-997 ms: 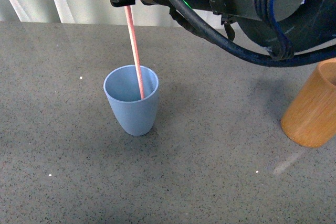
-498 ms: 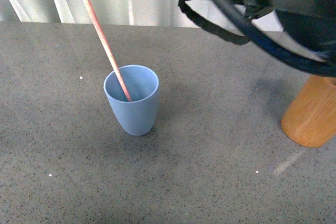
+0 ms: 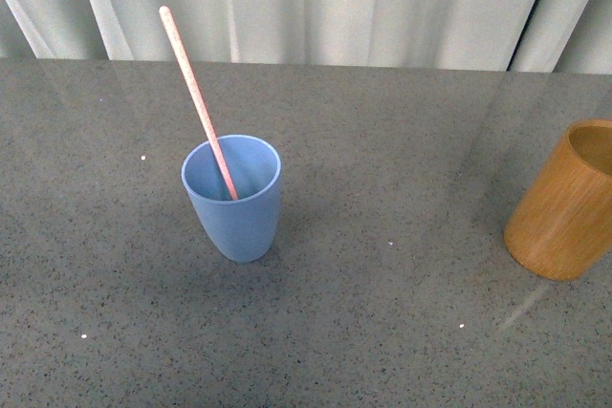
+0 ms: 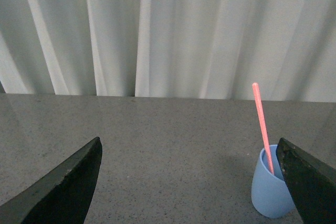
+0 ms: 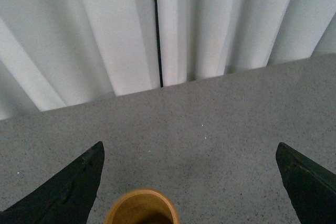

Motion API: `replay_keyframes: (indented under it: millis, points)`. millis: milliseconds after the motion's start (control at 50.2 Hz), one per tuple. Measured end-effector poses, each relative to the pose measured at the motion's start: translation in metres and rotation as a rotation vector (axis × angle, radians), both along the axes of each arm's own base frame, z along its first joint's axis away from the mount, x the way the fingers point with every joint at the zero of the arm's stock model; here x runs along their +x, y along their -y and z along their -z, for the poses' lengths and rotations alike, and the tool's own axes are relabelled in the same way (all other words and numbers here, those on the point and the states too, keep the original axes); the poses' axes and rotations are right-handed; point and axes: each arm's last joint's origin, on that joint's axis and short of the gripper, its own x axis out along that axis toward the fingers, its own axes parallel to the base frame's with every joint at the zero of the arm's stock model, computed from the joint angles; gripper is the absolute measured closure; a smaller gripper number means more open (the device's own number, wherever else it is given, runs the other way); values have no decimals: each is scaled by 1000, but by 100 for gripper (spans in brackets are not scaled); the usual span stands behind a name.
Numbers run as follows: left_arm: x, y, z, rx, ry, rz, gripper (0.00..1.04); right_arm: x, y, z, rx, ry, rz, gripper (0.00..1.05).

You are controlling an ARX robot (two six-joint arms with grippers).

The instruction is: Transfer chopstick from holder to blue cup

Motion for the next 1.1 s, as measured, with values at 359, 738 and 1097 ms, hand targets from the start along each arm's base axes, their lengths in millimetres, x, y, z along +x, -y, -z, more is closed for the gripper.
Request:
replay_keyframes:
  millis: [359, 738, 1097]
  points:
    - [0, 0, 0, 0, 0, -1, 7, -50, 18, 32, -58, 204, -161, 85]
    - [0, 0, 0, 0, 0, -2, 7, -85, 20, 47, -62, 209, -152, 104]
    - [0, 0, 0, 0, 0, -2, 7, -102, 20, 52, -65, 233, -151, 104]
